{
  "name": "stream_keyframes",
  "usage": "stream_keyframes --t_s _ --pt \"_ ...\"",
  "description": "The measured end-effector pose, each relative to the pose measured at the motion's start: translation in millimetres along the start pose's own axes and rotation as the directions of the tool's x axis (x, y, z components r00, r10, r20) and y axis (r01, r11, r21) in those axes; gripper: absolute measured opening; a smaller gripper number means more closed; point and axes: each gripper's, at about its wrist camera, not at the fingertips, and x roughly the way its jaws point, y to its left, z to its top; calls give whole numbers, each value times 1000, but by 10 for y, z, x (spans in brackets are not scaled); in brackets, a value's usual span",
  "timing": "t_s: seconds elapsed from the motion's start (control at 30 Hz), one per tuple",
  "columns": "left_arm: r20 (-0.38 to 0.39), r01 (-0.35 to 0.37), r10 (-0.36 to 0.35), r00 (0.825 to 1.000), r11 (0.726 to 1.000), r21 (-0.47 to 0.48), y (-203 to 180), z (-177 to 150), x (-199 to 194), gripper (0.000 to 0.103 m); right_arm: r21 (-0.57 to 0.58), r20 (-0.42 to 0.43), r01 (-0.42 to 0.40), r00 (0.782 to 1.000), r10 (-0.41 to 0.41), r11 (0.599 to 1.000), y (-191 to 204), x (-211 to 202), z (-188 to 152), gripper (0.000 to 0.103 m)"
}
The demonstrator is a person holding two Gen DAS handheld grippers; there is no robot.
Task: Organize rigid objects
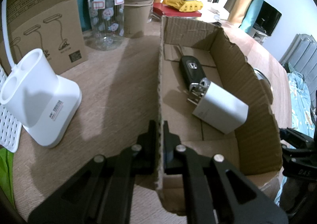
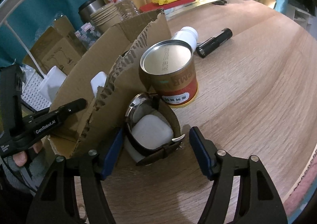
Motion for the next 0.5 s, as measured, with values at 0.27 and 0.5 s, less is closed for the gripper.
stream_keyframes --t_s 0.27,0.5 --pt "0 0 0 1000 1000 0 -1 -1 0 5 -23 8 0 1000 1 1000 59 -23 10 59" --pt "0 0 0 1000 1000 0 1 -2 0 5 -42 32 10 999 -9 999 88 -82 9 53"
